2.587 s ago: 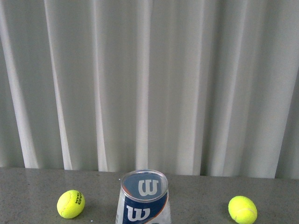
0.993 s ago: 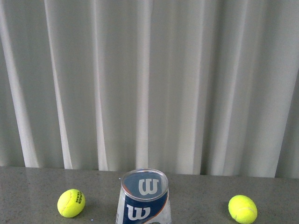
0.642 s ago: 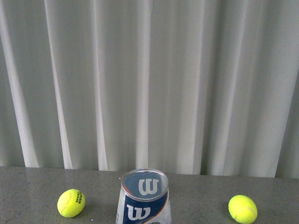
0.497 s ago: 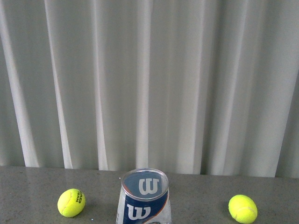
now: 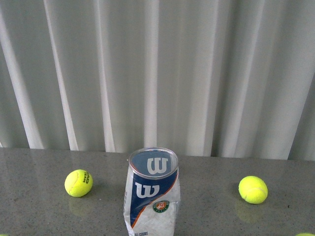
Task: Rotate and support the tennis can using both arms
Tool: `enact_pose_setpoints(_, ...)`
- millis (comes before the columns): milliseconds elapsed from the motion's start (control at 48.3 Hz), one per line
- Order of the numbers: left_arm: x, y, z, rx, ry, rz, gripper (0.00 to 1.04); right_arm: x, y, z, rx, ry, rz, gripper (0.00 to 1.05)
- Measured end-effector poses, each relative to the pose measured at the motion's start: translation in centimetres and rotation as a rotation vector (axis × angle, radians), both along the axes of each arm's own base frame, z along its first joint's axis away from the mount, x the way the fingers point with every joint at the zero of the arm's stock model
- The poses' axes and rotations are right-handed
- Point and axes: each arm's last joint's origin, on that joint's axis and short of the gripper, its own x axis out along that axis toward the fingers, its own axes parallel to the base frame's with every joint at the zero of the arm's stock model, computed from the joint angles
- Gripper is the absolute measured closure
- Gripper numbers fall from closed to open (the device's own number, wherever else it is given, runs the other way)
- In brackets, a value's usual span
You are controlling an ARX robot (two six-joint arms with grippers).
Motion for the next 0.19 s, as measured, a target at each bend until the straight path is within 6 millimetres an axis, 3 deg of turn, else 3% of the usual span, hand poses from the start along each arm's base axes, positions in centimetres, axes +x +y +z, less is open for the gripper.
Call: enact_pose_setpoints(186, 0.00, 0.00, 0.00, 0.000, 0.000, 0.000, 0.07, 0.00, 0.00, 0.00, 0.000, 0.000, 0.000, 0.07)
